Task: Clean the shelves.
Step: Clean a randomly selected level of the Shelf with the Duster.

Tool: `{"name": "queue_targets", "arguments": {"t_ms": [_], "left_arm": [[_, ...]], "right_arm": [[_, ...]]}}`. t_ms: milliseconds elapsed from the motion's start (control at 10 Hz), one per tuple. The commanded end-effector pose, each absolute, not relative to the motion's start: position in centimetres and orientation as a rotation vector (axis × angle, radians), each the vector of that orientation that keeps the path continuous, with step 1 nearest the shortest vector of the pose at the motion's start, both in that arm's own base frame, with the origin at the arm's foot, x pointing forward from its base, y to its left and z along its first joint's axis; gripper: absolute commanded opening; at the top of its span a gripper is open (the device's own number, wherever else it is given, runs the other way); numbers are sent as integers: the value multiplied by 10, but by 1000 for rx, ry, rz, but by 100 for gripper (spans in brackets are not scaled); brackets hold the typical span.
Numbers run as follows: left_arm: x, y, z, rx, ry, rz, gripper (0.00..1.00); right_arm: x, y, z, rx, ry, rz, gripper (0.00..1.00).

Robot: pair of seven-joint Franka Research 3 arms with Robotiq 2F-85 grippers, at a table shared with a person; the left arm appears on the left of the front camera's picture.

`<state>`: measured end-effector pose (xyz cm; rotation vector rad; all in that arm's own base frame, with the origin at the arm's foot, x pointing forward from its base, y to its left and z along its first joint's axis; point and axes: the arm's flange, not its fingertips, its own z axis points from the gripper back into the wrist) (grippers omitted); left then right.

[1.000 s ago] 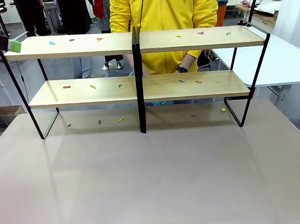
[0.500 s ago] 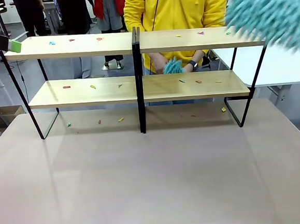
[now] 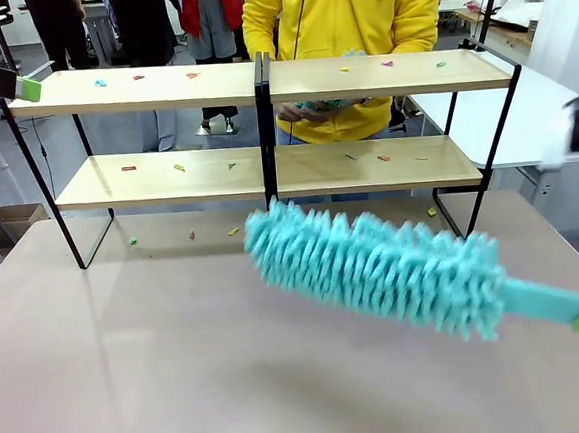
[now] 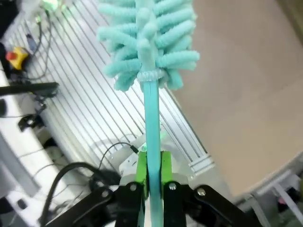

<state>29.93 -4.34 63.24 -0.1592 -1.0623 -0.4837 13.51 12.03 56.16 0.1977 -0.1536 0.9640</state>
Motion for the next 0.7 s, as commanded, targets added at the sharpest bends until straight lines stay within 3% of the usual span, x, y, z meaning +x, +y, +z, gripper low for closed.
{"name": "queue_targets", "arguments": {"t_ms": [0, 200, 300, 600], "left_arm": [[299, -43, 632, -156, -1069, -480, 100], [299, -43, 632, -156, -1069, -480, 100], [299, -43, 632, -156, -1069, -480, 100], [299, -43, 632, -156, -1069, -480, 100]], "right_arm": [[138, 96, 580, 224, -190, 915, 13], [135, 124, 558, 199, -146, 971, 13], [130, 148, 551, 100, -103, 1004, 13], [175, 264, 485, 41, -36, 1002, 13]]}}
